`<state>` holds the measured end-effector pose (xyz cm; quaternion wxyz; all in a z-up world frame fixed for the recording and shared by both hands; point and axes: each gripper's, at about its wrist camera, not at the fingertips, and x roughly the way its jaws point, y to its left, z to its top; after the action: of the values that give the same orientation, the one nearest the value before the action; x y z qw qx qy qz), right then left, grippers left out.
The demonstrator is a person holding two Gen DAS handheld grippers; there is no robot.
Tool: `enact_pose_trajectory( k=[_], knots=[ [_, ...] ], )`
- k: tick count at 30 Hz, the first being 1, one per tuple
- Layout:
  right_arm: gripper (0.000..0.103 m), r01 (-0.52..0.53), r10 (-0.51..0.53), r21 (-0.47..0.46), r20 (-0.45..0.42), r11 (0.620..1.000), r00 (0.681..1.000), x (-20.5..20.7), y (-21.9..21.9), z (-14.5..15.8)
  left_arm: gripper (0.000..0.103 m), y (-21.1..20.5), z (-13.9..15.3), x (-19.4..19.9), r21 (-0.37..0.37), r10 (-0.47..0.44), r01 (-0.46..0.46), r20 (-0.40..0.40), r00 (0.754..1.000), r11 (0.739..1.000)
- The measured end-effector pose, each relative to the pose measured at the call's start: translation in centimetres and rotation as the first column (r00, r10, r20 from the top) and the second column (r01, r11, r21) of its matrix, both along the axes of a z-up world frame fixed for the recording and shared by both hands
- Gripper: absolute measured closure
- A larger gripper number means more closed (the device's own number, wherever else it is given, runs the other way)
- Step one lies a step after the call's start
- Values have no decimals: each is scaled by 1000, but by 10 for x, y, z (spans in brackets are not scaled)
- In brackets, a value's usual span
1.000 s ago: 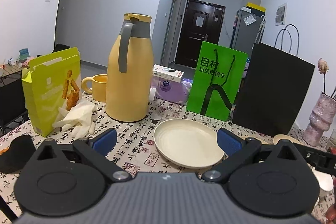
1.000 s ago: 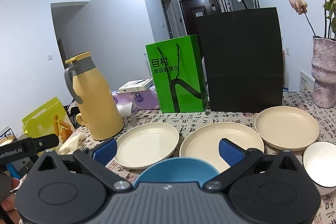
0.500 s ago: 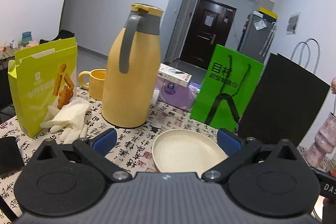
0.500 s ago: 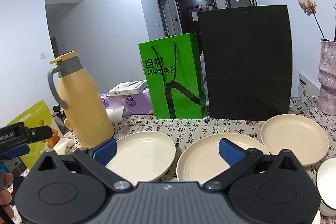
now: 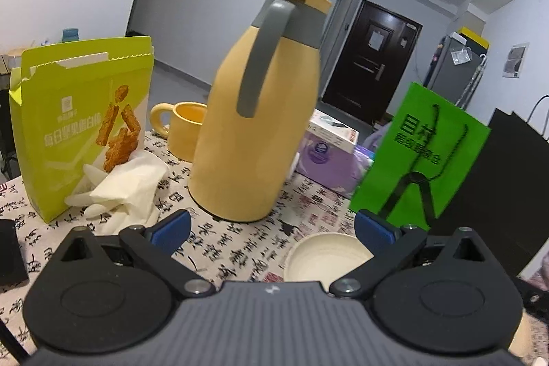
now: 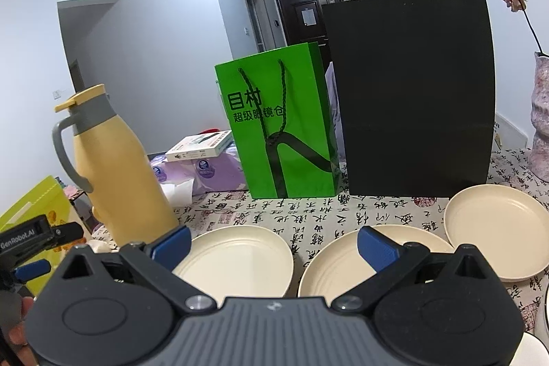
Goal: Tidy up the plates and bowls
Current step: 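Move the left tool toward the cream plate beside the yellow thermos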
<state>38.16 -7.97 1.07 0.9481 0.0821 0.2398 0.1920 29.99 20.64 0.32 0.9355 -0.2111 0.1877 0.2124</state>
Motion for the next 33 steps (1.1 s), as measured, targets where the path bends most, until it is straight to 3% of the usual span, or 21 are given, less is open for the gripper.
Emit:
enact_pose_trajectory(
  k=[8,18,28,33],
  knots=[
    [0,-23,22,-26,-37,999,999,12,20,-11,0,16,-29,13,33,31,-32,10,999,999],
    [0,-28,24,-80,-53,996,998,17,48,-15,0,40,-53,23,-43,37,-39,-48,998,998],
    [0,-10,1,-101,-89,995,996,33,53,-15,0,32,-59,30,-11,2,-3,-78,997,1000],
    [0,-13,0,-115,-111,993,994,42,48,-15,0,29,-61,34,-34,-12,9,-85,996,999]
  ],
)
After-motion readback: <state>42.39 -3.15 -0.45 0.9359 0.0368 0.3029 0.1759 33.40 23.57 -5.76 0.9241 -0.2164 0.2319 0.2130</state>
